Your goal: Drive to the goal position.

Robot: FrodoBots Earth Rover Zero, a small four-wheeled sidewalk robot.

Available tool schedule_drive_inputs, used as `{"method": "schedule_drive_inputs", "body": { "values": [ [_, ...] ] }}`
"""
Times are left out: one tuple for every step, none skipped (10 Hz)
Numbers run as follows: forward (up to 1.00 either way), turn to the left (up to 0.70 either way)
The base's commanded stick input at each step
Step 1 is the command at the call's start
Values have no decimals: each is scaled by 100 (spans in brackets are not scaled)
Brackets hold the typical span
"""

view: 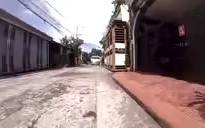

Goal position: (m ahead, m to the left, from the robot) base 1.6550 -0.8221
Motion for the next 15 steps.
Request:
{"method": "schedule_drive_inputs", "body": {
  "values": [
    [70, 0],
    [70, 0],
    [70, 0],
    [70, 0],
    [70, 0],
    [70, 0],
    [70, 0],
    [70, 0],
    [70, 0],
    [70, 0],
    [70, 0],
    [70, 0],
    [70, 0],
    [70, 0],
    [70, 0]
  ]
}}
